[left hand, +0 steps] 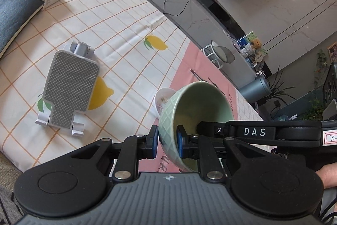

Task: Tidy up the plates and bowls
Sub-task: 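Lift the green bowl with the left tool while the right tool carries it toward the steel bowls, then lower the green bowl into the blue steel bowl with both tools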

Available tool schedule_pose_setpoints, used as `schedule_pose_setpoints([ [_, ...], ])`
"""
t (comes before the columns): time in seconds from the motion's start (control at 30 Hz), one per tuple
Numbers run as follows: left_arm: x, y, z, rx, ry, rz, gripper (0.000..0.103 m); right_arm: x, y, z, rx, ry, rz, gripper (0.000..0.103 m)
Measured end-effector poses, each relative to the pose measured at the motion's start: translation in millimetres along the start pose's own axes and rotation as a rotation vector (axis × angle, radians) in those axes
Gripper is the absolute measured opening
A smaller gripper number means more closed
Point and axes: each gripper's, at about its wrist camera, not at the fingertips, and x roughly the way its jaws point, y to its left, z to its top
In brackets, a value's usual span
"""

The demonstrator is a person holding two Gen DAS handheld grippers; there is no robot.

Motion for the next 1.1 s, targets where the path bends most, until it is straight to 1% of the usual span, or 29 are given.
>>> schedule_pose_setpoints([
  [0.07, -1.6, -2.5, -1.2, 0.005, -0.016, -0.025, 0.020, -6.7, 0.4, -1.5, 0.000, -0.013, -0.014, 0.012],
  [0.17, -4.3, -7.6, -3.0, 0.019, -0.017, -0.053, 0.019, -18.6, -0.4, -5.4, 0.004, -0.045, -0.040, 0.011],
  [0.23, -7.1, -13.5, -4.3, 0.054, -0.020, -0.056, 0.019, -27.7, -1.6, -8.4, 0.003, -0.065, -0.050, 0.010],
  [0.3, -12.5, -19.5, -8.1, 0.089, -0.047, -0.069, 0.019, -36.0, -2.6, -12.1, -0.007, -0.076, -0.056, 0.010],
  [0.43, -20.4, -26.4, -13.8, 0.108, -0.093, -0.118, 0.019, -56.4, -7.8, -21.0, 0.014, -0.132, -0.055, 0.009],
  [0.67, -26.6, -38.2, -25.5, 0.156, -0.096, -0.188, 0.019, -84.5, -11.9, -44.0, 0.016, -0.202, -0.092, 0.008],
  [0.77, -27.4, -42.0, -29.0, 0.176, -0.081, -0.227, 0.019, -96.1, -16.8, -55.4, 0.031, -0.228, -0.096, 0.007],
  [0.9, -26.6, -49.8, -37.0, 0.223, -0.057, -0.274, 0.019, -111.0, -26.7, -69.6, 0.089, -0.264, -0.102, 0.007],
  [0.97, -24.7, -54.3, -41.4, 0.244, -0.032, -0.286, 0.019, -116.8, -30.7, -76.6, 0.103, -0.278, -0.110, 0.007],
  [1.1, -20.8, -61.2, -49.8, 0.285, 0.008, -0.289, 0.019, -119.0, -39.9, -89.4, 0.121, -0.262, -0.118, 0.007],
])
